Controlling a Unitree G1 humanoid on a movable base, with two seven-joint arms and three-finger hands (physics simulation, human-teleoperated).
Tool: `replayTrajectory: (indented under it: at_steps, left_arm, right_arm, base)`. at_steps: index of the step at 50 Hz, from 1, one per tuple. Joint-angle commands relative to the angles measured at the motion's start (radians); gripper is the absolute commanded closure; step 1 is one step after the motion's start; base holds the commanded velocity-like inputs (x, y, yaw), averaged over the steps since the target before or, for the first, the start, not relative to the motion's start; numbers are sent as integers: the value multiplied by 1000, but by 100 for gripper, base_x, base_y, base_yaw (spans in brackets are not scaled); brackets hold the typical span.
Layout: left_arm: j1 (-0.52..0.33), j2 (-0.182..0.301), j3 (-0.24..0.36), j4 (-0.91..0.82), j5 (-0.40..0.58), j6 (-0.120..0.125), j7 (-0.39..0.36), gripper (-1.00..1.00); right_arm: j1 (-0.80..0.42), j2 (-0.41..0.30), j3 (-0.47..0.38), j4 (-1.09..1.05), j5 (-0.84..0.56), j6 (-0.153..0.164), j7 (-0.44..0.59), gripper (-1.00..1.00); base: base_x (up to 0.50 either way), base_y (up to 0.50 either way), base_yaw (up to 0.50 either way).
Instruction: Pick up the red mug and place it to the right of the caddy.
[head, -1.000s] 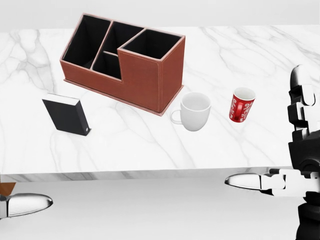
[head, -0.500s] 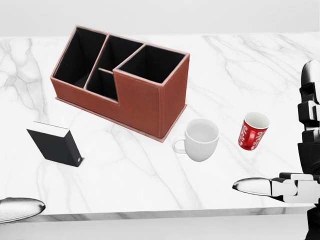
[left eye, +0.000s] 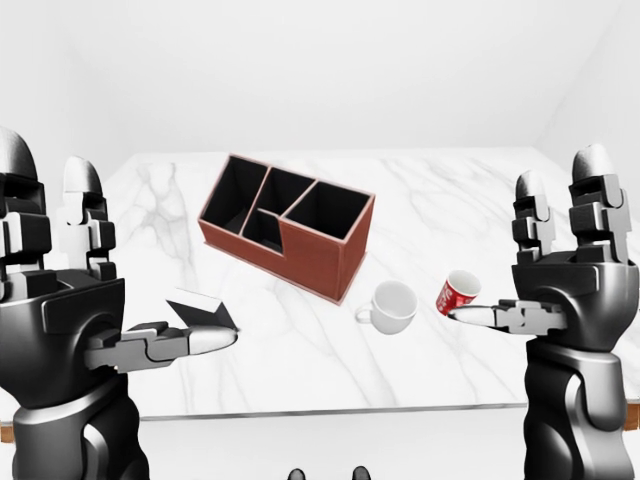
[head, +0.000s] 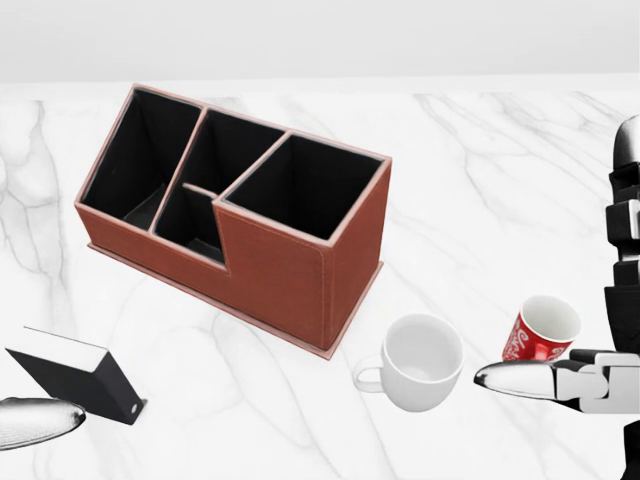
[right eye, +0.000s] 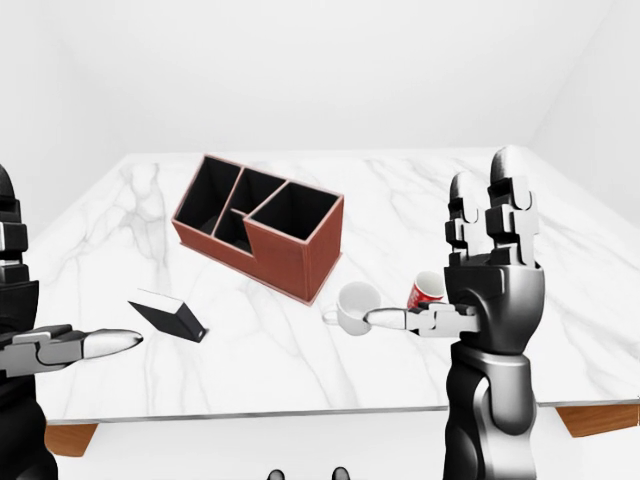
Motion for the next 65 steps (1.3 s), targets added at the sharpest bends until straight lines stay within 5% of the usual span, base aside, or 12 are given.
replayTrajectory:
  at_steps: [1,16,48,65]
  left_arm:
    - [2,-1,6,6,5,0,-4,-100]
    - [-5,5,28,-23,-11,0,-4,-100]
    - [-10,14,53,-37,-32,0,-1,-100]
    - [-7,15,58,-55,-41,0,-2,-100]
  right_arm:
    - [7,2,-7,-20,15,0,2,-96]
    - [9,3,-3,-17,1,0,0,-95]
    - [2,-5,-21,-10,26,0,-7,-96]
    - [10,0,-44,-50,80,0,-17,-96]
  base:
    - [44,0,0]
    - [44,0,0]
    - [0,-15,0]
    - [48,0,0]
